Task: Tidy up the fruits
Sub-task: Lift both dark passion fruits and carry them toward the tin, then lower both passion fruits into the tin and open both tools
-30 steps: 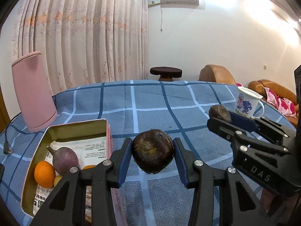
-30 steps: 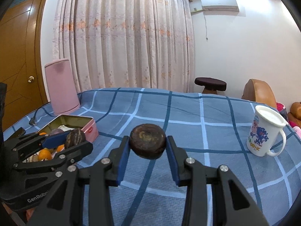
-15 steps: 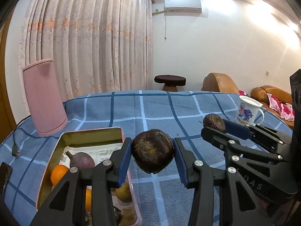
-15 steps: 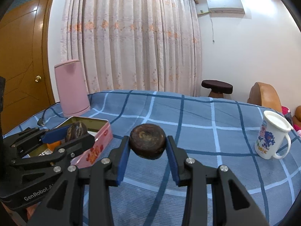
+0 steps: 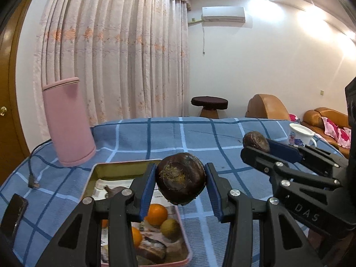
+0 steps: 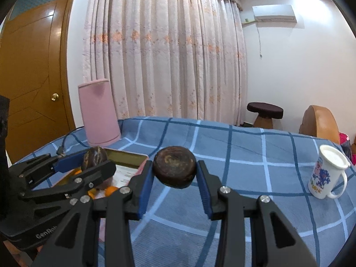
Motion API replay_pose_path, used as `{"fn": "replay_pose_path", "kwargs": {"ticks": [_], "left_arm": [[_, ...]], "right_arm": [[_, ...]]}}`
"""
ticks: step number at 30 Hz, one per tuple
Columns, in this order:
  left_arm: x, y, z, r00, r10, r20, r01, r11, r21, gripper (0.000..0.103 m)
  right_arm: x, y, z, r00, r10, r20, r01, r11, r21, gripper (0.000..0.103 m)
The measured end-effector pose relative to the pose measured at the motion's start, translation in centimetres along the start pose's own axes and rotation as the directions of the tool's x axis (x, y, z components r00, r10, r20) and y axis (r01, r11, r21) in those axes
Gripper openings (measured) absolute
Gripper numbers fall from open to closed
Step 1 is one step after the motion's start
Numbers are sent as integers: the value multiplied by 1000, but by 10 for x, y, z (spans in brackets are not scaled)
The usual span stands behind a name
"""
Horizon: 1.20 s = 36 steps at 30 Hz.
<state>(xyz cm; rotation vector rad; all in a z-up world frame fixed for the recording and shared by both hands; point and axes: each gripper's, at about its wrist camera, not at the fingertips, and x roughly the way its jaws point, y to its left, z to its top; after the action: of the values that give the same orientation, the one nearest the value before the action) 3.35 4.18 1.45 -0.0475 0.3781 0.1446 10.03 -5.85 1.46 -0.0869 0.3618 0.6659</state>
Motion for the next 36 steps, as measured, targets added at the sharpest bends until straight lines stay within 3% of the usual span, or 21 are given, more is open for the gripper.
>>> {"fn": "replay_pose_path", "kwargs": {"ticks": [17, 36], "left_arm": [[-7, 45, -2, 997, 81, -18, -82, 996, -33, 46], [-3, 91, -15, 987, 135, -90, -140, 989, -47, 46]], "right_arm": [[22, 44, 14, 997, 81, -14, -82, 995, -51, 41], [61, 84, 10, 980, 171, -104, -177, 983, -52, 41]]}}
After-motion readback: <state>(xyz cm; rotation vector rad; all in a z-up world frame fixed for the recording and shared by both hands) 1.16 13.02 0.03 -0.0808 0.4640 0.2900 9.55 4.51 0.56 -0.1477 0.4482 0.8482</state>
